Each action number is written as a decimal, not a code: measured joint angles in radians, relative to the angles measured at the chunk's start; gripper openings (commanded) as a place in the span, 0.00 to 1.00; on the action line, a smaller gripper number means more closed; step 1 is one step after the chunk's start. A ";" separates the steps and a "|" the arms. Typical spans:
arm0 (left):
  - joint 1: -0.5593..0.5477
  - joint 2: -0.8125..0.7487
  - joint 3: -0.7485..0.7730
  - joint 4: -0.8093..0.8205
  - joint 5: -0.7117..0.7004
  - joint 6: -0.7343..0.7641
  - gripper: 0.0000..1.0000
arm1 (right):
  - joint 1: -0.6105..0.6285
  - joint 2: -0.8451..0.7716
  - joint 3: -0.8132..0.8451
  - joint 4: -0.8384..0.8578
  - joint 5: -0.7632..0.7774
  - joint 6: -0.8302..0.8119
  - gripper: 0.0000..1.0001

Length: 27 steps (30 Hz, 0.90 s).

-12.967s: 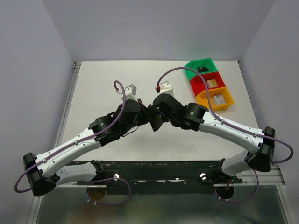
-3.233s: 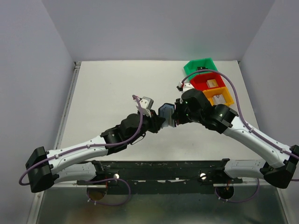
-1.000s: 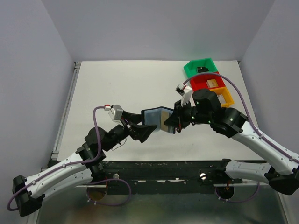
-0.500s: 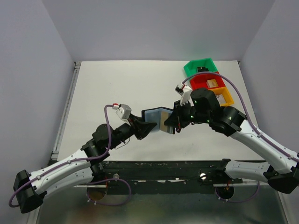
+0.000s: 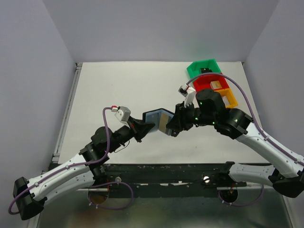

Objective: Take the credit cards out of the card holder
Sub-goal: Open the card holder, then place the card holder at the center of the board.

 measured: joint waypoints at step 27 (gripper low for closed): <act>0.079 -0.071 -0.022 0.007 0.110 -0.071 0.00 | -0.088 -0.131 -0.097 0.150 -0.118 0.034 0.30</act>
